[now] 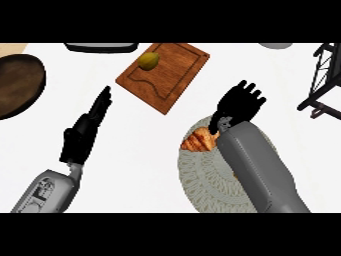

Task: Pick the croissant from the placemat and place it in the tiered shelf

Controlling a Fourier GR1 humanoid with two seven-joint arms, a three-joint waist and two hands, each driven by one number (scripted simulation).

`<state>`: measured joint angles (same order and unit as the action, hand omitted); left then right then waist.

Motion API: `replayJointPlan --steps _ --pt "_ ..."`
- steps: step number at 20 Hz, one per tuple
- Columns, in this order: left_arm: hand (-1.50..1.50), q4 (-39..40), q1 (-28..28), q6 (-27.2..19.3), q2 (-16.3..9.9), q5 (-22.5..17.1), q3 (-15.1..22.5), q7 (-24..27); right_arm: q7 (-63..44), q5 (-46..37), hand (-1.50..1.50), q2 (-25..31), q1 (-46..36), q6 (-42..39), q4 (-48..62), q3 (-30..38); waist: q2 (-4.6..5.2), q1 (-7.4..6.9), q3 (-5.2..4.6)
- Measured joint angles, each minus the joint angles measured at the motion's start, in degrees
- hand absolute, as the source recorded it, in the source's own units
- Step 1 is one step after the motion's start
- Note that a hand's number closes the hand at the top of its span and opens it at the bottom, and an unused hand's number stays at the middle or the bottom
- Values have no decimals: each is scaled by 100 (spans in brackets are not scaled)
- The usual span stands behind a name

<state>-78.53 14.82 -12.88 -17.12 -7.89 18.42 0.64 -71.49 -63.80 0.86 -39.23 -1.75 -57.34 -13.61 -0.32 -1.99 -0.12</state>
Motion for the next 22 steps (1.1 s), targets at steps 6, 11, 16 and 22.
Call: replayJointPlan --steps 6,11,16,22 --pt "0 -6 38 45 -12 -11 -66 -57 -2 -18 -150 2 -34 27 193 49 -5 14 -1" --pt "0 -7 27 -4 80 77 -10 -51 -6 -2 -150 8 7 107 333 44 -13 13 -5" --pt "0 4 6 59 25 69 -88 -32 -8 29 -150 10 33 186 401 67 -23 14 -9" --pt "0 -12 -63 63 68 86 -113 -5 -9 134 -150 19 140 286 373 0 -37 28 -13"
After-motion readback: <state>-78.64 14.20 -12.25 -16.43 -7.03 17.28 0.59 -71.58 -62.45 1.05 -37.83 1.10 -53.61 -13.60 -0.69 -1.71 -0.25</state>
